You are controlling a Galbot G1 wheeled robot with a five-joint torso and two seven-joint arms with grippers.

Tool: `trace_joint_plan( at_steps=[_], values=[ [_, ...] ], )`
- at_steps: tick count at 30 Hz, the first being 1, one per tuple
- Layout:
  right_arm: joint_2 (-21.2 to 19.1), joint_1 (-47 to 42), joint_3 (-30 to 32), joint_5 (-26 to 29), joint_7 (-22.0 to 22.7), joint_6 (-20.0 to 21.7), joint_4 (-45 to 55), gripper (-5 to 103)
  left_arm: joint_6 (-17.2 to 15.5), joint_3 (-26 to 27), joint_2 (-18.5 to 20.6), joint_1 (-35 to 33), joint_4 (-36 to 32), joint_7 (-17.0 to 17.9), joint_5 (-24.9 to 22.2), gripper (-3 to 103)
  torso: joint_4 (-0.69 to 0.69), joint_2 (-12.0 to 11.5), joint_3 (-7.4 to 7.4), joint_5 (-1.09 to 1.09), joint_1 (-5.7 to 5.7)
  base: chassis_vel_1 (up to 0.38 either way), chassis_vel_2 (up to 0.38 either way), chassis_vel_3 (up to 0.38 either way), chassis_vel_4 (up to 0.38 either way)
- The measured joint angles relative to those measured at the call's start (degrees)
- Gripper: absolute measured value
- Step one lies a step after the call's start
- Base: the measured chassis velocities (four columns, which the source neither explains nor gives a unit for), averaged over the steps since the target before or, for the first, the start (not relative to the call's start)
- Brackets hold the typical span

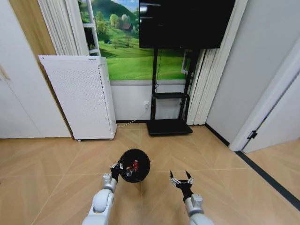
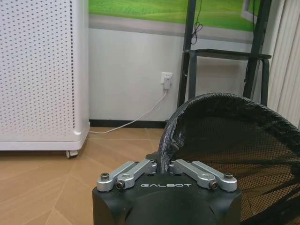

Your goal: Pick up the trash bin and place the garbage on the floor into it.

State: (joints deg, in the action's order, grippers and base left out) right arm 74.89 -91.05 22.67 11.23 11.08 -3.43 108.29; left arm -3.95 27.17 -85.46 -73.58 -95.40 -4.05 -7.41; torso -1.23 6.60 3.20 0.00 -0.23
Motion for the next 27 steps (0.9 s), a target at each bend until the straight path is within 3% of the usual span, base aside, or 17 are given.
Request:
trace_joint_plan(
  at_steps=[3, 5, 6, 8, 9, 10, 12, 13, 15, 19, 20, 21, 22, 24, 27],
  values=[
    [0.0, 0.1, 0.1, 0.3, -0.1, -0.3, -0.4, 100, -0.7, 1.1, -0.8, -1.1, -1.0, 2.4, -1.5, 3, 0.01, 0.0, 0.0, -0.01, 0.0, 0.012, -0.021, -0.012, 0.011],
    [0.1, 0.4, 0.4, 0.7, -0.1, -0.3, -0.8, 100, -2.6, 2.5, -1.9, -2.1, -2.8, 7.5, -5.9, 3, 0.02, 0.0, 0.01, 0.0, 0.0, 0.0, 0.0, 0.0, 0.0],
    [0.1, 0.4, 0.4, 0.7, -0.1, -0.3, -0.8, 100, -2.6, 2.5, -1.9, -2.1, -2.8, 7.5, -5.9, 3, 0.02, 0.0, 0.01, 0.0, 0.0, 0.0, 0.0, 0.0, 0.0],
    [0.0, 0.6, 0.7, 0.8, -0.2, -0.4, -1.3, 100, -5.0, 4.5, -2.4, -2.4, -4.8, 17.5, -13.0, 3, 0.02, 0.0, 0.01, 0.01, -0.01, 0.0, 0.0, 0.0, 0.0],
    [0.0, 0.6, 0.7, 0.9, -0.3, -0.4, -1.5, 100, -5.6, 5.1, -2.2, -2.1, -5.2, 20.9, -16.1, 3, 0.04, 0.0, 0.01, 0.0, -0.01, 0.0, 0.0, 0.0, 0.0],
    [0.0, 0.6, 0.7, 0.9, -0.3, -0.4, -1.5, 100, -5.6, 5.1, -2.2, -2.1, -5.2, 20.9, -16.1, 3, 0.04, 0.0, 0.01, 0.0, -0.01, 0.0, 0.0, 0.0, 0.0],
    [0.0, 0.9, 0.7, 1.0, -0.5, -0.4, -1.9, 100, -7.4, 6.4, -1.1, 0.2, -5.7, 31.6, -26.0, 3, 0.03, 0.0, 0.01, -0.01, -0.02, 0.0, 0.0, 0.0, 0.0],
    [0.0, 0.9, 0.7, 1.0, -0.5, -0.4, -1.9, 100, -7.4, 6.4, -1.1, 0.2, -5.7, 31.6, -26.0, 3, 0.03, 0.0, 0.01, -0.01, -0.02, 0.0, 0.0, 0.0, 0.0],
    [0.0, 1.2, 0.7, 1.0, -0.7, -0.4, -2.1, 100, -8.2, 7.8, -0.6, 2.5, -5.7, 38.8, -32.0, 3, 0.0, 0.0, 0.01, 0.0, -0.02, 0.0, 0.0, 0.0, 0.0],
    [0.0, 1.4, 0.5, 1.0, -0.9, -0.3, -2.3, 100, -8.8, 9.1, -0.6, 4.1, -5.6, 42.9, -35.4, 3, 0.01, 0.0, 0.01, -0.01, -0.02, 0.0, 0.0, 0.0, 0.0],
    [0.1, 1.9, 0.4, 1.0, -1.1, -0.2, -2.4, 100, -9.2, 12.6, -0.1, 7.4, -3.2, 48.4, -39.6, 3, 0.01, 0.0, 0.01, 0.0, -0.02, 0.0, 0.0, 0.0, 0.0],
    [0.1, 2.1, 0.3, 0.9, -1.2, -0.1, -2.4, 100, -9.3, 14.7, 0.4, 9.7, -0.5, 51.6, -42.7, 3, 0.03, 0.0, 0.01, -0.01, -0.02, 0.0, 0.0, 0.0, 0.0],
    [0.1, 2.1, 0.3, 0.9, -1.2, -0.1, -2.4, 100, -9.3, 14.7, 0.4, 9.7, -0.5, 51.6, -42.7, 3, 0.03, 0.0, 0.01, -0.01, -0.02, 0.0, 0.0, 0.0, 0.0],
    [0.0, 2.4, 0.3, 0.7, -1.3, 0.1, -2.6, 100, -9.4, 17.8, 1.0, 13.6, 4.7, 55.9, -47.6, 3, 0.01, 0.0, 0.01, -0.02, -0.02, 0.0, 0.0, 0.0, 0.0],
    [0.1, 2.3, 0.5, 0.3, -1.2, 0.3, -2.6, 100, -9.2, 19.5, 1.6, 16.2, 8.4, 55.6, -48.2, 3, 0.02, 0.0, 0.01, -0.02, -0.02, 0.0, 0.0, 0.0, 0.0]
  ],
)
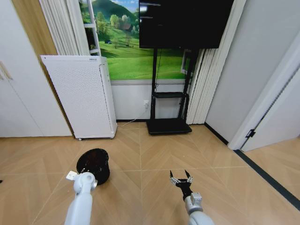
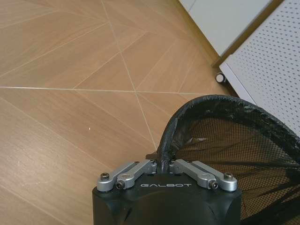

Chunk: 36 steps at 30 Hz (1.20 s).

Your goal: Pick up the trash bin and place the garbage on the floor into it.

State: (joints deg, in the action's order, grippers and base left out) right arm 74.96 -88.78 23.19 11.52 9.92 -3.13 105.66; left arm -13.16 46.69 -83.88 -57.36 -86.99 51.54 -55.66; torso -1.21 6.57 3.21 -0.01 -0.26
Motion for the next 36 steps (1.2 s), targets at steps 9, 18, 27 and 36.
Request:
trace_joint_plan(
  at_steps=[9, 18, 27, 36],
  values=[
    [0.1, -1.0, 0.4, -0.2, 0.1, -0.2, 0.0, 100, 0.4, 0.7, 1.4, 6.2, 6.7, 0.5, -2.7, 3, 0.0, 0.0, 0.0, 0.01, 0.0, 0.0, 0.0, 0.0, 0.0],
    [0.1, -1.2, 0.4, -0.3, -0.1, -1.6, -1.1, 100, 1.3, -0.6, 1.8, 12.7, 15.0, 2.7, -2.6, 3, 0.0, 0.0, 0.0, 0.01, 0.0, 0.0, 0.0, 0.0, 0.0],
    [0.0, -0.9, 0.7, -0.2, -0.3, -2.8, -2.3, 100, 2.2, -1.6, 2.0, 14.6, 18.4, 3.6, -2.5, 3, 0.0, 0.0, 0.0, 0.02, 0.0, 0.0, 0.0, 0.0, 0.0],
    [-0.6, -3.5, 1.7, 0.4, -1.0, -6.4, -4.4, 100, 4.8, -1.7, 2.7, 15.4, 22.2, -3.5, 3.6, 31, -0.01, 0.0, -0.01, 0.03, 0.0, 0.0, 0.0, 0.0, 0.0]
  ],
)
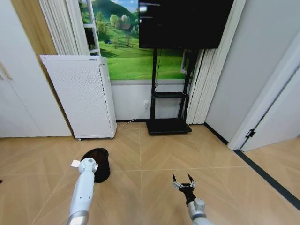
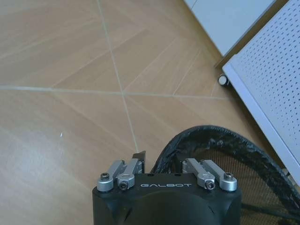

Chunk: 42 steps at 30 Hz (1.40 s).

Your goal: Pick up the trash bin and place the garbage on the floor into it.

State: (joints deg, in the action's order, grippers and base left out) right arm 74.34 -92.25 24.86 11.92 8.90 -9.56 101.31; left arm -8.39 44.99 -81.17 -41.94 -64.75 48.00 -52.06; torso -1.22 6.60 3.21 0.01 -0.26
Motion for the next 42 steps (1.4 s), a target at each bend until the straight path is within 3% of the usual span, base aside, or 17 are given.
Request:
trace_joint_plan(
  at_steps=[5, 8, 11, 12, 13, 14, 15, 17, 18, 19, 21, 23, 25, 29, 35, 38, 42],
  values=[
    [-0.1, 0.0, -0.1, 0.1, -0.1, -0.3, -0.3, 100, 0.7, 0.0, -0.1, -0.3, -0.2, -3.0, 4.1, 47, 0.0, 0.0, 0.0, -0.01, 0.0, 0.0, 0.0, 0.0, 0.0],
    [0.1, 1.3, -0.2, 0.3, -0.1, 0.0, -0.2, 100, 0.7, -0.1, -0.2, -2.5, -3.2, -8.6, 9.8, 64, 0.03, 0.0, 0.0, -0.01, 0.0, 0.0, 0.0, 0.0, 0.0],
    [0.3, 1.8, -0.3, 0.3, -0.1, 0.3, 0.0, 100, 1.1, -0.1, -0.3, -3.3, -4.3, -11.4, 13.0, 69, 0.03, 0.0, 0.0, -0.01, 0.0, 0.0, 0.0, 0.0, 0.0],
    [0.5, 2.0, -0.3, 0.3, -0.1, 0.5, 0.2, 100, 1.6, -0.1, -0.3, -4.0, -5.4, -13.7, 15.9, 75, 0.02, 0.0, 0.0, -0.02, 0.0, 0.0, 0.0, 0.0, 0.0],
    [0.9, 2.5, -0.3, 0.3, -0.1, 0.9, 0.7, 100, 2.7, -0.1, -0.6, -6.1, -8.8, -19.8, 23.1, 80, 0.01, 0.0, 0.01, -0.02, 0.0, 0.0, 0.0, 0.0, 0.0],
    [1.0, 2.6, -0.3, 0.4, 0.0, 1.1, 0.8, 100, 3.2, -0.3, -0.8, -7.4, -10.9, -22.8, 26.3, 80, 0.01, 0.0, 0.01, -0.01, 0.0, 0.0, 0.0, 0.0, 0.0],
    [1.0, 2.6, -0.3, 0.4, 0.0, 1.1, 0.8, 100, 3.2, -0.3, -0.8, -7.4, -10.9, -22.8, 26.3, 80, 0.01, 0.0, 0.01, -0.01, 0.0, 0.0, 0.0, 0.0, 0.0],
    [1.4, 3.3, -0.3, 0.4, 0.2, 1.5, 1.1, 100, 3.8, -1.8, -1.4, -13.4, -19.2, -33.5, 35.1, 91, 0.01, 0.0, -0.01, 0.03, 0.01, 0.0, 0.0, 0.0, 0.0],
    [1.5, 3.7, -0.4, 0.3, 0.4, 1.7, 1.1, 100, 3.7, -3.1, -1.7, -16.4, -22.3, -37.0, 37.4, 96, 0.0, 0.0, 0.0, -0.01, 0.01, 0.0, 0.0, 0.0, 0.0],
    [1.5, 3.7, -0.4, 0.3, 0.4, 1.7, 1.1, 100, 3.7, -3.1, -1.7, -16.4, -22.3, -37.0, 37.4, 96, 0.0, 0.0, 0.0, -0.01, 0.01, 0.0, 0.0, 0.0, 0.0],
    [1.7, 5.0, -0.3, 0.5, 0.9, 1.8, 0.8, 100, 3.8, -5.4, -2.8, -22.6, -28.1, -44.3, 41.8, 100, -0.02, 0.0, -0.01, -0.01, 0.02, 0.0, 0.0, 0.0, 0.0],
    [1.7, 5.4, -0.3, 0.6, 1.0, 1.8, 0.5, 100, 4.0, -5.8, -3.1, -24.4, -29.5, -46.2, 43.3, 100, -0.02, 0.0, -0.01, 0.0, 0.02, 0.0, 0.0, 0.0, 0.0],
    [2.1, 7.8, -0.4, 0.9, 1.5, 1.7, -1.6, 100, 5.9, -8.5, -4.4, -33.1, -34.3, -52.5, 48.9, 100, 0.03, 0.0, -0.01, -0.01, 0.02, 0.0, 0.0, 0.0, 0.0],
    [3.3, 10.5, -0.4, 1.0, 1.7, 1.7, -4.0, 100, 7.0, -10.7, -5.8, -39.2, -36.8, -54.6, 51.4, 100, 0.03, 0.0, 0.0, -0.01, 0.02, 0.0, 0.0, 0.0, 0.0],
    [3.9, 11.9, 0.1, 1.4, 0.5, 1.9, -5.0, 100, 6.0, -10.1, -5.6, -40.3, -39.7, -55.6, 51.2, 100, 0.0, 0.0, 0.03, 0.0, 0.01, 0.0, 0.0, 0.0, 0.0],
    [3.7, 12.9, 0.7, 2.5, -1.8, 2.8, -5.3, 100, 5.0, -9.4, -4.7, -39.9, -40.7, -56.1, 50.3, 100, 0.0, 0.2, 0.12, -0.01, -0.05, 0.0, 0.0, 0.0, 0.0],
    [3.9, 15.2, 3.3, 3.6, -8.5, 6.5, -5.7, 100, 1.7, -7.9, -3.3, -39.8, -43.1, -56.9, 48.2, 100, 0.01, 0.9, 0.65, -0.02, -0.22, 0.0, 0.0, 0.0, 0.0]
  ],
)
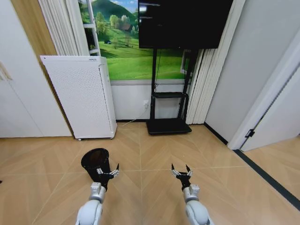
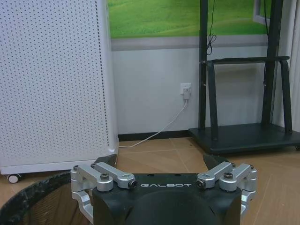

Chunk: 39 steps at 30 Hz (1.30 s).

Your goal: Pick up the trash bin and place the garbage on the floor into it.

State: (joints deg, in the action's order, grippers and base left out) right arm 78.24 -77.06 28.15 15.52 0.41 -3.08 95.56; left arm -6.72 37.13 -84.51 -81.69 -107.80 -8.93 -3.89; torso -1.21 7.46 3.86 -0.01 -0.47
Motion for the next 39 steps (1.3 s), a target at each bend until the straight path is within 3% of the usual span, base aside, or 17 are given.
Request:
trace_joint_plan(
  at_steps=[7, 10, 18, 21, 31, 39],
  values=[
    [-0.2, 2.4, 0.7, 1.5, -2.7, 2.1, -0.3, 100, -3.4, 1.8, 1.2, 0.0, -2.2, -0.4, -1.7, 100, 0.02, 1.2, 0.94, 0.0, -0.22, 0.0, 0.0, 0.0, 0.0],
    [0.1, 4.1, 1.0, 1.6, -2.9, 4.3, 1.1, 100, -5.5, 2.1, 2.0, 1.4, -3.0, 1.5, -3.8, 100, 0.01, 2.6, 2.0, 0.0, -0.6, 0.0, 0.0, 0.0, 0.0],
    [0.4, 5.6, 2.4, 2.5, -3.1, 6.9, 3.4, 100, -7.2, 1.5, 2.8, 2.1, -4.0, 1.9, -5.6, 100, 0.0, 4.1, 3.11, 0.0, -0.99, 0.0, 0.0, 0.0, 0.0],
    [0.6, 6.9, 3.3, 2.3, -4.4, 7.5, 2.9, 100, -8.0, 2.1, 4.5, 2.4, -4.3, 2.5, -8.6, 100, 0.0, 5.3, 3.96, 0.0, -1.28, 0.0, 0.0, 0.0, 0.0],
    [-1.7, 7.4, 6.4, 0.9, -5.5, 5.4, -1.3, 100, -8.1, 10.1, 9.7, 5.2, 1.0, 2.0, -15.9, 100, 0.0, 7.5, 5.52, 0.0, -1.98, 0.0, 0.0, 0.0, 0.0],
    [-4.0, 5.6, 9.1, 3.3, -7.6, 1.7, -3.5, 100, -8.1, 12.2, 15.1, 5.9, 3.6, 1.1, -20.4, 100, 0.01, 9.4, 6.76, 0.0, -2.61, 0.0, 0.0, 0.0, 0.0]
  ],
)
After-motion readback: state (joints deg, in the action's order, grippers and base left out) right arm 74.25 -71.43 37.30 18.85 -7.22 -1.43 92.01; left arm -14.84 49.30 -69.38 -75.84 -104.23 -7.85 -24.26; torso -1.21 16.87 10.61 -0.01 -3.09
